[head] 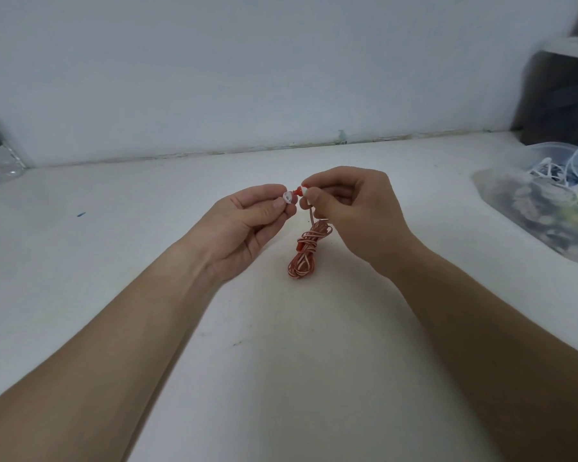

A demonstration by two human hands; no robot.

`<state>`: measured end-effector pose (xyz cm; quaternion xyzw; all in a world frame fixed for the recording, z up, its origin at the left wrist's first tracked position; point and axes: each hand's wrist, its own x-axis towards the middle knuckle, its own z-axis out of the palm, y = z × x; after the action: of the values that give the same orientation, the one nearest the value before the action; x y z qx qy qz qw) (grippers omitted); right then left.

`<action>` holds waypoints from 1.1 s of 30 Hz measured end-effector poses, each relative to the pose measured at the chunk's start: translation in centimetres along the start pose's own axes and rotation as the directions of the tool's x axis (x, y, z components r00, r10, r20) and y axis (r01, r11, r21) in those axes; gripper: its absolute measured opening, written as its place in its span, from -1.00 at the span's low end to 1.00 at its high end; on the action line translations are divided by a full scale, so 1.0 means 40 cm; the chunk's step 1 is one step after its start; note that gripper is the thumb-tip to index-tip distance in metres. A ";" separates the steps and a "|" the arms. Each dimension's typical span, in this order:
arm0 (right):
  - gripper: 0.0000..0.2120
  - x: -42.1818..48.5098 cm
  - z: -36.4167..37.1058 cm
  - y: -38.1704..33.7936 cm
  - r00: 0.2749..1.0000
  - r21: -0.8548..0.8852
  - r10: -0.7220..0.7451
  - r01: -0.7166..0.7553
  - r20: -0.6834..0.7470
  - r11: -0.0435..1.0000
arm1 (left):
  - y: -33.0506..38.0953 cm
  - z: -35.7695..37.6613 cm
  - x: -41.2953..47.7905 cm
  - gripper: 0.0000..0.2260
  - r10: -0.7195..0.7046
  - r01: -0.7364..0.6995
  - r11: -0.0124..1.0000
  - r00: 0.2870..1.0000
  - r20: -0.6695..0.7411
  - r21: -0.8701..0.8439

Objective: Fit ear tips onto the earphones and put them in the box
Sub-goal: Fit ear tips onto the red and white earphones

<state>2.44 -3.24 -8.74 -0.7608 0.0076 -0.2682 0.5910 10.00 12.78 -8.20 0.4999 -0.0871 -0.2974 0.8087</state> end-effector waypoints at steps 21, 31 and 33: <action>-0.90 -0.003 0.002 0.000 0.999 -0.089 -0.033 0.035 0.021 0.995 | -0.001 0.001 0.000 -0.77 0.038 -0.040 0.997 0.999 0.021 0.060; -0.90 -0.003 -0.002 0.001 1.000 -0.065 -0.016 0.018 0.023 0.998 | 0.000 0.004 -0.002 -0.82 0.029 -0.029 0.997 1.000 0.009 0.067; -0.92 -0.003 -0.003 -0.001 1.000 -0.031 0.005 -0.005 0.028 1.000 | 0.001 0.005 -0.004 -0.83 0.033 -0.034 0.998 0.999 0.012 0.062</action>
<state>2.29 -3.29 -8.74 -0.7734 0.0054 -0.2560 0.5799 9.80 12.73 -8.03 0.5216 -0.1088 -0.2837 0.7973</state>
